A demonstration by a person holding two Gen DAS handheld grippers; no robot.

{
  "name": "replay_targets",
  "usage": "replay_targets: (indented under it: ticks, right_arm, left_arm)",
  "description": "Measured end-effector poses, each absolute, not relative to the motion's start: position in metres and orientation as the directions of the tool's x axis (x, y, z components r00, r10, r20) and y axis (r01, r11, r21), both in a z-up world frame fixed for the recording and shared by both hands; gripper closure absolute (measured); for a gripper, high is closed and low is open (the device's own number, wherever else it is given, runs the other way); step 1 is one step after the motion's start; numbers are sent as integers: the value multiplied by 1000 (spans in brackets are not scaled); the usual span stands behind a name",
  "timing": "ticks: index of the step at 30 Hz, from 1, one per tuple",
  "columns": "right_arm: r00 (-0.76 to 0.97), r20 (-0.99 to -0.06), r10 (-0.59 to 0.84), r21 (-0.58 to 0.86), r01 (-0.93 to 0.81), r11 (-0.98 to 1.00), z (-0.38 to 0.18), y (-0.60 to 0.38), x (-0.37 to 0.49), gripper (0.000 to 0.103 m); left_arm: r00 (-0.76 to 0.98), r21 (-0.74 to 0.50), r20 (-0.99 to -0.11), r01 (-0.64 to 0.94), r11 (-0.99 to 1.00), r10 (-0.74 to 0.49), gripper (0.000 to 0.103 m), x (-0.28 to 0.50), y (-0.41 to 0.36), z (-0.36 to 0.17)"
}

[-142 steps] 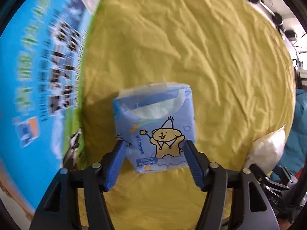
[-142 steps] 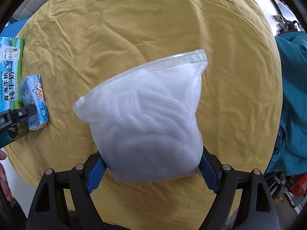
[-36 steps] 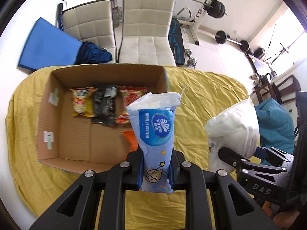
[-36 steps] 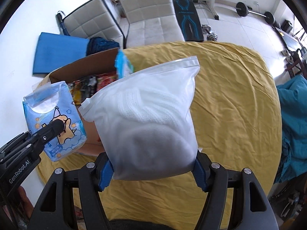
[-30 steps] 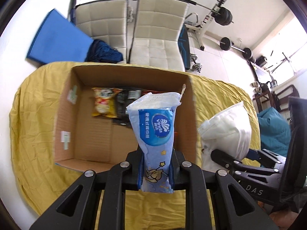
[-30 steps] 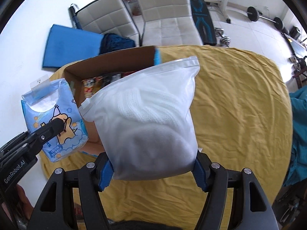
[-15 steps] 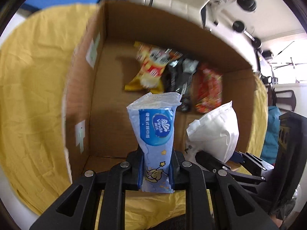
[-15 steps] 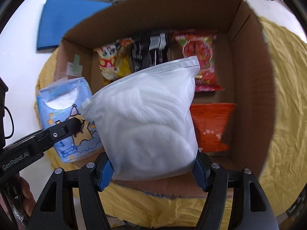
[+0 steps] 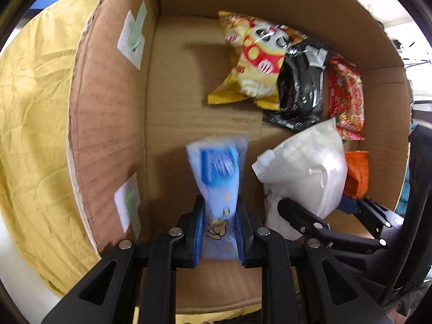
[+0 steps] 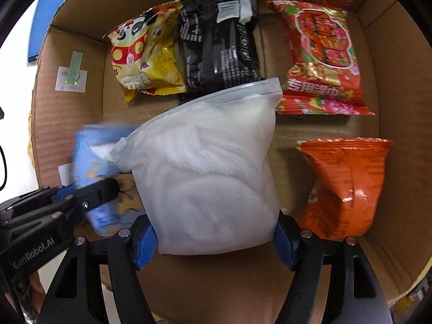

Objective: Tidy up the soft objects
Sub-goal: 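Lower the blue pack and white bag into the box with both tools, then open both tools and lift them out of the box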

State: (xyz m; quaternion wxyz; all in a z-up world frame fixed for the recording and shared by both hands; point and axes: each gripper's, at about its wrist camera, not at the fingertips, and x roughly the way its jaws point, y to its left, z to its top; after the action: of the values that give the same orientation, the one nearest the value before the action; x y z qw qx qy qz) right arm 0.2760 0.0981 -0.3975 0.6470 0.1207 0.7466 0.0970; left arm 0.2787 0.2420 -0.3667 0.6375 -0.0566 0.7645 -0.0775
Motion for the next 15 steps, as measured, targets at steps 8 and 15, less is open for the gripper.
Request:
replay_targets:
  ticks: [8,15]
  right_arm:
    - [-152,-944,292,293,17,956,-401,113,266,19]
    - [-84,-970,227,230,-23,973,-369,114,259,16]
  left_arm:
    - [-179,-166,-970,-6,986,-164,77,272,247,-357]
    - [-98,-103,-990,12,995,-101,71,261,243,-325]
